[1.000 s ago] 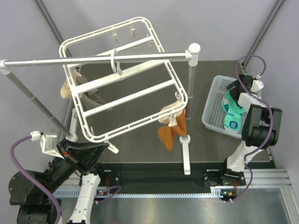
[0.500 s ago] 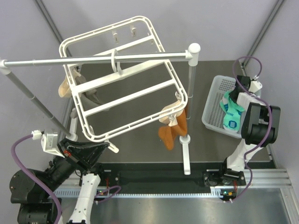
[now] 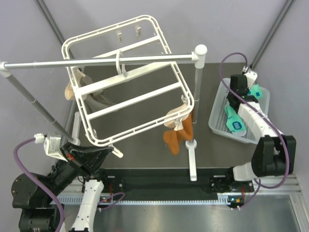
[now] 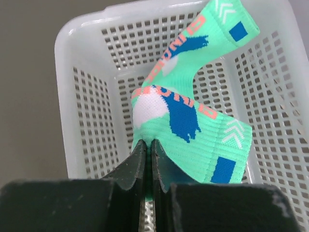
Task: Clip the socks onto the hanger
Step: Pick up the sock from the bin.
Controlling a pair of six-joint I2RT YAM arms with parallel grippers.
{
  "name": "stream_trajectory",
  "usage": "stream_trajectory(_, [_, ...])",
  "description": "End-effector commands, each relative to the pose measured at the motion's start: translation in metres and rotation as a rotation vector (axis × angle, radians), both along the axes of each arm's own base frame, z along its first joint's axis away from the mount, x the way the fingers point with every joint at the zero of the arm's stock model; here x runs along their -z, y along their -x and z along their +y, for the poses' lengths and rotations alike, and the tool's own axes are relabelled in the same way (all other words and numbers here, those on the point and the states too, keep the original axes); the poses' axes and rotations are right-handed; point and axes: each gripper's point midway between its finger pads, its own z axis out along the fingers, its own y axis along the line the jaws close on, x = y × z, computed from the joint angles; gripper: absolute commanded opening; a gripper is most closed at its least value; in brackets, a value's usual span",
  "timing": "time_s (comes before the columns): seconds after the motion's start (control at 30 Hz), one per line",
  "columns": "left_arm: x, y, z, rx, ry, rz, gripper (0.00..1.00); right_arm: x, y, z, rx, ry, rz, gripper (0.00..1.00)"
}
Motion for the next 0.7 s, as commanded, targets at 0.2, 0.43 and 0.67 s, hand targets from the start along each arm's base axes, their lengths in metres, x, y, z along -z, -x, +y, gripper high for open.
stream_trajectory(0.2, [0.003, -0.013, -0.001, 0.013, -0.003, 0.029, 0.0, 0.049, 0.064, 0.018, -0.096, -0.026, 0.124, 0.53])
stream_trajectory(0.43, [0.005, -0.014, 0.001, -0.003, -0.003, 0.028, 0.0, 0.032, 0.059, 0.014, 0.144, -0.241, -0.059, 0.59])
stream_trajectory(0.67, [0.002, -0.014, 0.001, -0.003, -0.007, 0.027, 0.0, 0.014, 0.046, 0.019, 0.342, -0.511, -0.27, 0.67])
